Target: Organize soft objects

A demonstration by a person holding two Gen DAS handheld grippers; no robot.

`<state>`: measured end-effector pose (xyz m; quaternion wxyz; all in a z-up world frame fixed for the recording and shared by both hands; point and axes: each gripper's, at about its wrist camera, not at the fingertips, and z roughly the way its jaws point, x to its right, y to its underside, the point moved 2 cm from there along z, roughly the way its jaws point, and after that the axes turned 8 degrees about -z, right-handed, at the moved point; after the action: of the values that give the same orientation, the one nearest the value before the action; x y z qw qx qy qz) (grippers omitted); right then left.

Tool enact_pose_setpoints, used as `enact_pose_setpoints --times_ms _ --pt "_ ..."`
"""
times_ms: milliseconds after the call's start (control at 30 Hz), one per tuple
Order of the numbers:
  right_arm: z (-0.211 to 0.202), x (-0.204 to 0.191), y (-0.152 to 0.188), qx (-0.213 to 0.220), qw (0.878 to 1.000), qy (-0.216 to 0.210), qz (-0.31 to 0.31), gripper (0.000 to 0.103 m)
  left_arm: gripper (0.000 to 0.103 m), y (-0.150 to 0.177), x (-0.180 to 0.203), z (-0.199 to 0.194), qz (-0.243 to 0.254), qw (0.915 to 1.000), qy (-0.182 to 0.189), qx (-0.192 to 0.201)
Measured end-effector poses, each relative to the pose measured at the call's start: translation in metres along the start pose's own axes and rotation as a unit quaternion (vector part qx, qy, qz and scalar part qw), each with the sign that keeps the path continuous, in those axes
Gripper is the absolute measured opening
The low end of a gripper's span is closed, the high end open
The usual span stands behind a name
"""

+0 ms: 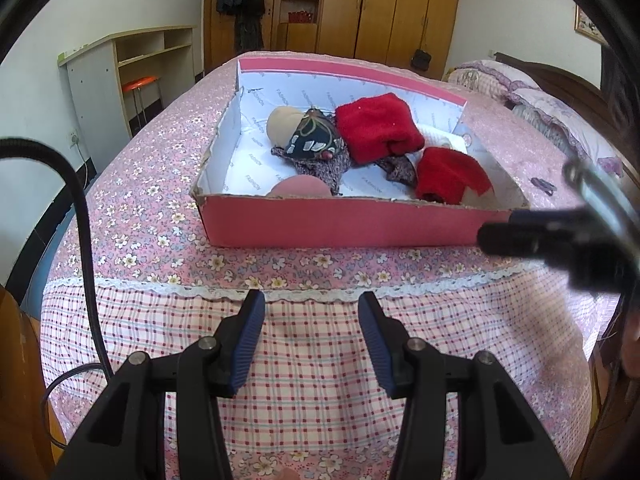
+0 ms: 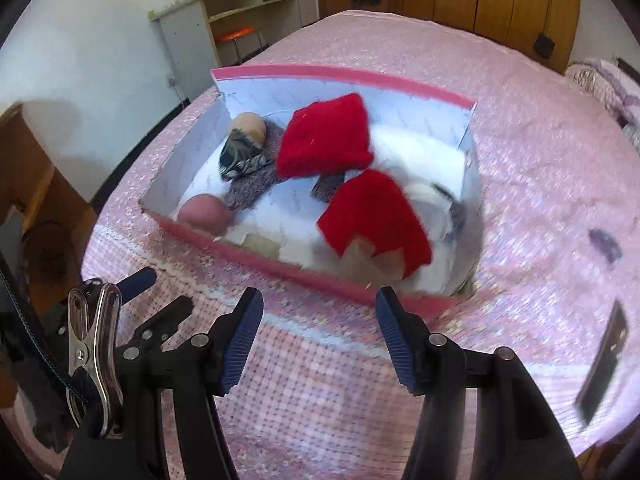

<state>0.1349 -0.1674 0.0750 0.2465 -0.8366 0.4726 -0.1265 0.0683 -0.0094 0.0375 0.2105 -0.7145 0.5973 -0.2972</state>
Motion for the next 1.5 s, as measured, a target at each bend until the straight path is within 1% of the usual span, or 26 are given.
enact_pose_setpoints --times_ms 67,167,267,333,467,600,767,867,1100,1500 --pt "0.005 -0.001 0.006 -0.001 1.000 -0.004 0.004 0.060 0.051 0.000 0.000 0.001 0.001 1.0000 0.000 0.000" --pt "0.010 -0.002 0.016 0.009 1.000 0.013 0.004 0.060 0.051 0.000 0.001 0.001 0.001 1.0000 0.000 0.001" --pt "0.014 -0.001 0.028 0.023 0.999 0.015 0.019 0.060 0.051 0.000 0.000 0.003 0.000 1.0000 0.000 0.000" --pt "0.016 -0.003 0.038 0.039 0.999 0.018 0.033 0.060 0.051 0.001 0.000 0.004 -0.001 1.0000 -0.001 -0.002" --pt "0.012 -0.008 0.056 0.084 0.994 0.048 0.058 0.060 0.051 0.002 0.000 0.008 -0.001 1.0000 -0.006 -0.005" --pt "0.014 -0.016 0.070 0.107 0.989 0.067 0.078 0.060 0.051 0.003 0.001 0.011 0.001 0.9999 -0.011 -0.006" --pt "0.023 -0.016 0.077 0.100 0.987 0.093 0.085 0.060 0.051 0.006 0.001 0.015 0.002 0.9998 -0.017 -0.009" --pt "0.030 -0.011 0.076 0.086 0.987 0.093 0.096 0.060 0.051 0.008 0.000 0.020 0.001 0.9997 -0.022 -0.014" --pt "0.038 -0.015 0.075 0.080 0.987 0.111 0.085 0.061 0.051 0.010 0.001 0.025 0.006 0.9994 -0.032 -0.010" --pt "0.041 -0.019 0.076 0.080 0.987 0.117 0.079 0.063 0.052 0.014 0.003 0.026 0.013 0.9991 -0.041 -0.003"
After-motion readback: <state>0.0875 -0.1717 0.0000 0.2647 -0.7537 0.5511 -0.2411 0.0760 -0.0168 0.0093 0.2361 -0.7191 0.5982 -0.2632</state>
